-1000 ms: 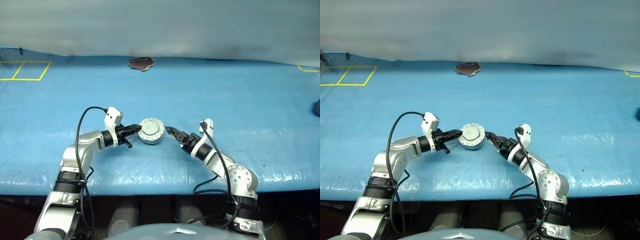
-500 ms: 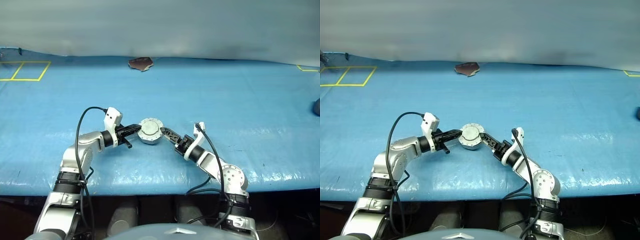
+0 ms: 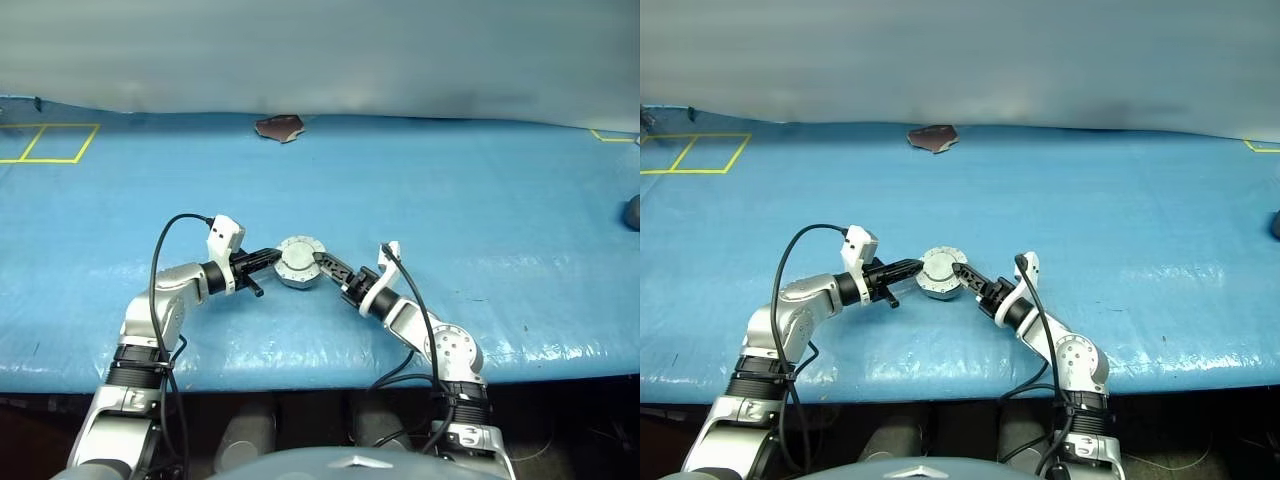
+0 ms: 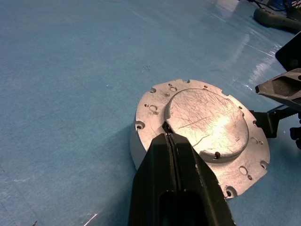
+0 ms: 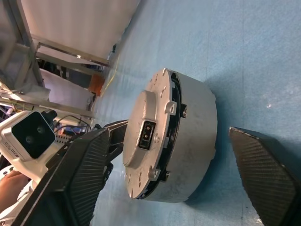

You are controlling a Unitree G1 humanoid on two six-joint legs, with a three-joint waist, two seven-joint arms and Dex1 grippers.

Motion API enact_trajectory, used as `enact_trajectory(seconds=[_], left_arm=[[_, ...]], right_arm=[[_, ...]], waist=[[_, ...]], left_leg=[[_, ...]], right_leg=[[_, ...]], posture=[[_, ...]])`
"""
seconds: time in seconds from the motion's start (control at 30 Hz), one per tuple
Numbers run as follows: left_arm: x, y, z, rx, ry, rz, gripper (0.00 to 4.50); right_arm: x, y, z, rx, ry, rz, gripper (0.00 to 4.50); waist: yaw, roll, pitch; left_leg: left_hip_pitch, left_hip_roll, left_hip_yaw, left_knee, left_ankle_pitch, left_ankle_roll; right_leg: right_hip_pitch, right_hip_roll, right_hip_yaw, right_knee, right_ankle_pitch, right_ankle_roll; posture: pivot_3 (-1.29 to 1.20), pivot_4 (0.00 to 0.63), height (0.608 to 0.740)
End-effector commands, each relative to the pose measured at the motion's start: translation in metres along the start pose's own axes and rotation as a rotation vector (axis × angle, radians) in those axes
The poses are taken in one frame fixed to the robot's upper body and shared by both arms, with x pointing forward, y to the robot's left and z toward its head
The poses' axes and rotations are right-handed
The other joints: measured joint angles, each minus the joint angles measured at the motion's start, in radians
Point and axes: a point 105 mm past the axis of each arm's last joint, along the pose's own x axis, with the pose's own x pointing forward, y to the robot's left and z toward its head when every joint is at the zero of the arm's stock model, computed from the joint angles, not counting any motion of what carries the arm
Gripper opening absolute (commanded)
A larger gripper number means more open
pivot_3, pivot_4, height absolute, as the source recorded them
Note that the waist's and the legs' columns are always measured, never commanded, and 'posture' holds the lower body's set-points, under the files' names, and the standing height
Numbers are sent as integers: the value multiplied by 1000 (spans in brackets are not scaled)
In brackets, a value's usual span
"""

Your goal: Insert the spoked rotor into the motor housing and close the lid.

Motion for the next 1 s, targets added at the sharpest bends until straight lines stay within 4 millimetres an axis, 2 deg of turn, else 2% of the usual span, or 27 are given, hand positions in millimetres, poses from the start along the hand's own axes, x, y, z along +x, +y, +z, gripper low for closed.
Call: enact_trajectory(seconds=[0.03,0.13,0.27,0.57,0.67,0.77,0.87,0.93,1.0], left_arm=[[4,-7,-8,-2,32,-22,0],[4,-7,-9,0,34,-21,0],[5,-7,-9,1,34,-21,0],[4,-5,-8,3,26,-10,0],[4,-5,-1,-19,-13,-3,0],[3,-6,13,-110,-112,-13,0],[-2,-6,33,-281,-246,-44,0],[-6,-6,37,-334,-285,-54,0],[-9,-4,39,-392,-324,-44,0]], right_arm=[[9,14,-4,31,-7,57,3185],[9,14,-3,33,-9,58,2230],[9,14,-4,33,-7,57,1276],[9,12,-6,-4,15,41,1263],[9,12,-4,25,-4,47,1262],[8,17,5,99,-68,87,1262],[5,25,21,185,-157,145,1262],[2,28,31,212,-199,161,1262],[-1,30,45,234,-253,171,1262]], waist=[[0,0,0],[-1,0,0],[-1,0,0],[-2,0,0],[-1,0,0],[-1,0,0],[-3,1,1],[-6,1,1],[-10,2,2]], left_leg=[[0,0,0,0,0,0],[0,0,0,0,0,0],[0,0,0,0,0,0],[0,0,0,1,0,0],[0,0,0,1,0,0],[0,0,0,2,0,0],[-4,0,0,2,0,0],[-11,0,-2,5,0,0],[-12,0,-1,5,0,1]], right_leg=[[0,0,0,0,0,0],[0,0,0,0,0,0],[0,0,0,0,0,0],[0,0,0,0,0,0],[0,0,0,0,0,0],[1,0,0,0,0,0],[-3,0,0,0,3,6],[-10,1,-1,1,4,6],[-10,1,0,1,6,4]], posture=[[0,150,740],[0,150,740],[0,150,740],[0,150,740],[0,150,740],[0,150,740],[0,150,740],[0,150,740],[0,150,740]])
